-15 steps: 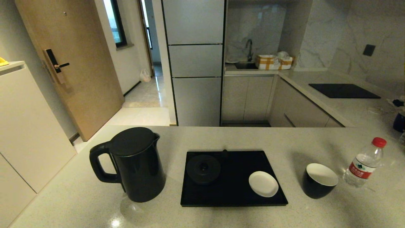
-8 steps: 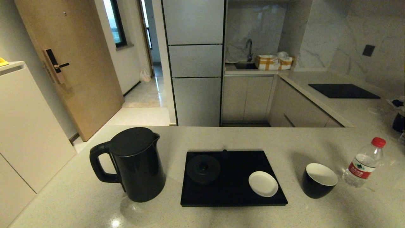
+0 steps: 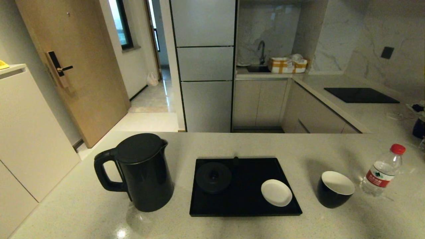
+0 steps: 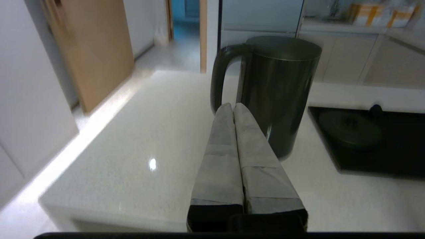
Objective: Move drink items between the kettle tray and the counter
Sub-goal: Return the kettle to its original position
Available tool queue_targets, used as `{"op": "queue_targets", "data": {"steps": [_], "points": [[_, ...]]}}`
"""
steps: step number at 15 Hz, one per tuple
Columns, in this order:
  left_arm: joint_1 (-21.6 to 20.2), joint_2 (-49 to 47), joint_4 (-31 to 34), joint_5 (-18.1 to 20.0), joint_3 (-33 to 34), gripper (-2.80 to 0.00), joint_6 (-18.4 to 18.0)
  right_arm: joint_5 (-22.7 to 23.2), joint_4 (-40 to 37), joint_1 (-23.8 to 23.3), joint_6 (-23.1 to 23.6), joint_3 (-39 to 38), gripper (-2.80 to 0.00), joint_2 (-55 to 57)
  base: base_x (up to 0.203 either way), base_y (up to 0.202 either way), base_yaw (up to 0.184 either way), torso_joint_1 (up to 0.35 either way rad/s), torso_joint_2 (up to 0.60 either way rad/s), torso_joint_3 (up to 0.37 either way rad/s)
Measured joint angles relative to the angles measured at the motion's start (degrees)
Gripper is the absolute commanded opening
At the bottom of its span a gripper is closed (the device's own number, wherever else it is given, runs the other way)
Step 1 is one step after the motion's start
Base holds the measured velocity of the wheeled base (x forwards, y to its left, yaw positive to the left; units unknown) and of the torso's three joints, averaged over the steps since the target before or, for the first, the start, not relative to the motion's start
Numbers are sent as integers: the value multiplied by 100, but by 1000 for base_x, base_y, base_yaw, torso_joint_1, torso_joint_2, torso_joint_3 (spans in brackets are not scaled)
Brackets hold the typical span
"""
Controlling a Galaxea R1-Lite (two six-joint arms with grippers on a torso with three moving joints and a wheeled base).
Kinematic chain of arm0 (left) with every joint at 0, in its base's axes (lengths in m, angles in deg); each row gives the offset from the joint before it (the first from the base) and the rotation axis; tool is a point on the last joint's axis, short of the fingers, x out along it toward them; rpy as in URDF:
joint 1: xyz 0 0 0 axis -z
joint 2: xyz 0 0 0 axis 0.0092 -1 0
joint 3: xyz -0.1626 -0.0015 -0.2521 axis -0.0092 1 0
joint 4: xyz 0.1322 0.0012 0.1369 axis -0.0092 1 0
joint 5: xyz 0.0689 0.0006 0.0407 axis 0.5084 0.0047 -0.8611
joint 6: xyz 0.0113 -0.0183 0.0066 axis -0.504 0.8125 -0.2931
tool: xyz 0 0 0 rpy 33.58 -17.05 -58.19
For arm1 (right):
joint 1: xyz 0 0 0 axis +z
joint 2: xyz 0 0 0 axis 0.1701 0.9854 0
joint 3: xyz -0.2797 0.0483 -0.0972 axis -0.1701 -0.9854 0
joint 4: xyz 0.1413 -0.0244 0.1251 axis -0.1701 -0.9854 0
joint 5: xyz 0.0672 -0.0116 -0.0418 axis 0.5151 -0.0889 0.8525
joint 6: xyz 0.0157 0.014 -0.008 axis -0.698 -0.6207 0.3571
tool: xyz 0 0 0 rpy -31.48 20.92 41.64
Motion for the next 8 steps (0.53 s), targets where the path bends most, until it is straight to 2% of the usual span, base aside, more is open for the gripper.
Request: {"op": "queue_targets", "data": {"steps": [1, 3, 8], "points": [[0, 0, 53, 188, 45, -280, -171, -1, 2, 0, 0, 0, -280, 0, 0, 0, 0, 0, 0, 0], [0, 0, 652, 462, 54, -280, -362, 2, 1, 7, -1, 2, -280, 0, 0, 0, 0, 0, 0, 0], [0, 0, 640, 467, 72, -280, -344, 2, 1, 5, 0, 2, -280, 0, 0, 0, 0, 0, 0, 0]]}}
